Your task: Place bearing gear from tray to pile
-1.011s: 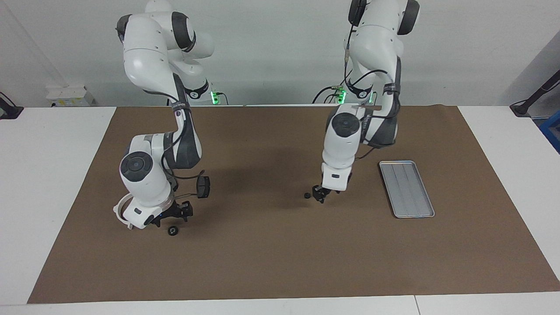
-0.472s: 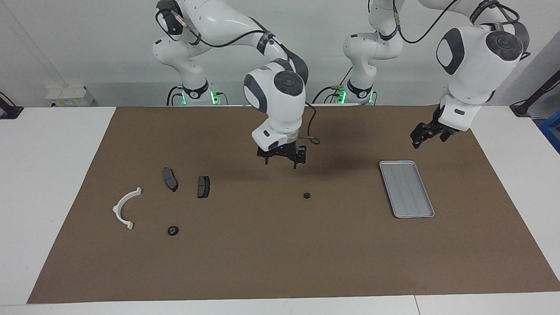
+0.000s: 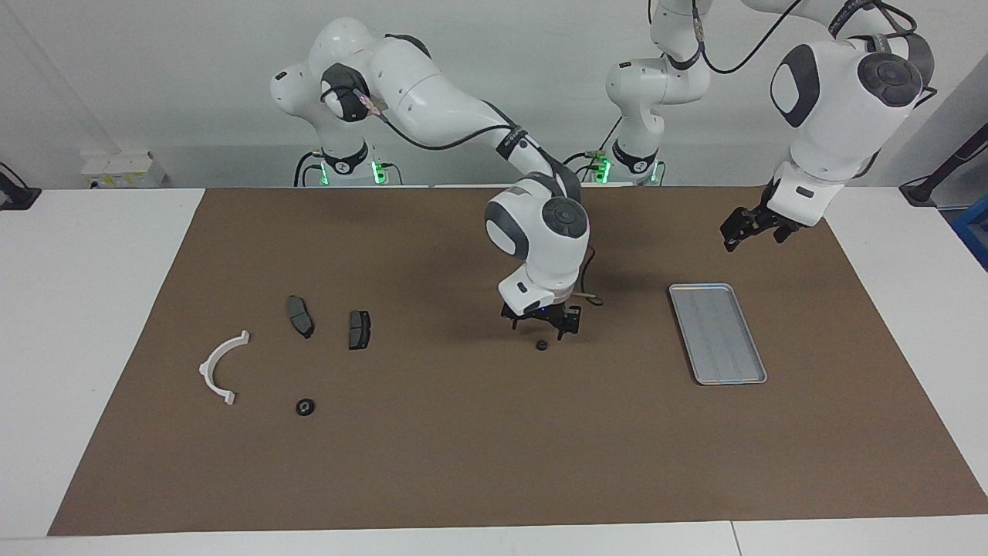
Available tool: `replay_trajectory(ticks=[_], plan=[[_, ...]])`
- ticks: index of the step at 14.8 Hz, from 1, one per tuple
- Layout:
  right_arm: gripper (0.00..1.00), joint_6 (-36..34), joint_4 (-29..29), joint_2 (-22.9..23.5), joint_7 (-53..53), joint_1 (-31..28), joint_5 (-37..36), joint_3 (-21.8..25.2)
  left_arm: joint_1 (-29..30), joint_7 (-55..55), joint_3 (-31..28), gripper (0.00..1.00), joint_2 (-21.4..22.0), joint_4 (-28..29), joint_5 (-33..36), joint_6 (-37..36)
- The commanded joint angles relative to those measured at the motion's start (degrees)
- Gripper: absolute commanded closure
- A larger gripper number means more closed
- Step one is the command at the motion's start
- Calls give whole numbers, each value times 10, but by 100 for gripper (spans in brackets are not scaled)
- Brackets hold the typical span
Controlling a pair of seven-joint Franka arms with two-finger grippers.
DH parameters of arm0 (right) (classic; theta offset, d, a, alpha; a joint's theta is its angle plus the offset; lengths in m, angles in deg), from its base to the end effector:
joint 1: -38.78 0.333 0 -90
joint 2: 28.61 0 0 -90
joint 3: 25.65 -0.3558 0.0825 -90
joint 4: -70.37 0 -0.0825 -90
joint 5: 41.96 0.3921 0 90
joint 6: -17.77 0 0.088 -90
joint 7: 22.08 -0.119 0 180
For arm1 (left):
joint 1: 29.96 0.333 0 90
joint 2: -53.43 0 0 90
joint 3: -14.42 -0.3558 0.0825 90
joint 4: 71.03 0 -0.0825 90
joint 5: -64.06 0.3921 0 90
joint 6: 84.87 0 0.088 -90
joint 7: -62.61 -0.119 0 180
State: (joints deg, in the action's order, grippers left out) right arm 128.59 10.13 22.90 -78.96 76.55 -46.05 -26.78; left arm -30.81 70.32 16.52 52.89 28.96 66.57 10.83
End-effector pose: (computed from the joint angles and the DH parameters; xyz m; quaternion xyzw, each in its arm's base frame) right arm 0.6380 0.5003 0.3010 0.9888 -0.1470 0.0135 0.0231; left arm 0.5636 -0.0242 0.5716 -0.9981 -0.0384 0.0399 0.0253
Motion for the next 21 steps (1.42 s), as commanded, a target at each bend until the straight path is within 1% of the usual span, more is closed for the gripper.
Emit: replay_trajectory(ticks=[1, 2, 5, 6, 7, 8, 10, 13, 14, 15, 16, 19, 21], plan=[[0, -17, 51, 32, -9, 14, -10, 13, 11, -14, 8, 0, 44, 53, -9, 5], [0, -18, 51, 33, -9, 14, -10, 13, 12, -19, 8, 0, 49, 61, -11, 7], [0, -11, 51, 32, -9, 14, -10, 16, 11, -19, 8, 0, 50, 61, -13, 12], [3, -13, 52, 32, -9, 14, -10, 16, 11, -19, 7, 0, 50, 62, -14, 12], [10, -13, 52, 32, -10, 14, -10, 15, 11, -19, 5, 0, 49, 60, -15, 17], [20, -11, 52, 32, -11, 14, -10, 15, 10, -21, 4, 0, 48, 58, -23, 23], [32, -9, 51, 31, -20, 14, -8, 12, 10, -21, 4, 0, 48, 58, -30, 25], [57, -10, 50, 30, -20, 14, -4, 11, 8, -22, 4, 0, 46, 57, -30, 25], [69, -10, 50, 30, -20, 14, -3, 11, 8, -22, 4, 0, 46, 55, -30, 26], [83, -10, 50, 29, -20, 14, -3, 11, 8, -22, 4, 0, 44, 55, -30, 27], [100, -11, 50, 29, -20, 13, -2, 10, 7, -22, 4, 0, 45, 55, -30, 27], [100, -19, 50, 26, -17, 6, -1, 9, 2, -18, 4, 0, 46, 55, -29, 27], [100, -43, 50, 12, 18, -20, -2, 8, 1, -16, 5, 0, 48, 54, -29, 26]])
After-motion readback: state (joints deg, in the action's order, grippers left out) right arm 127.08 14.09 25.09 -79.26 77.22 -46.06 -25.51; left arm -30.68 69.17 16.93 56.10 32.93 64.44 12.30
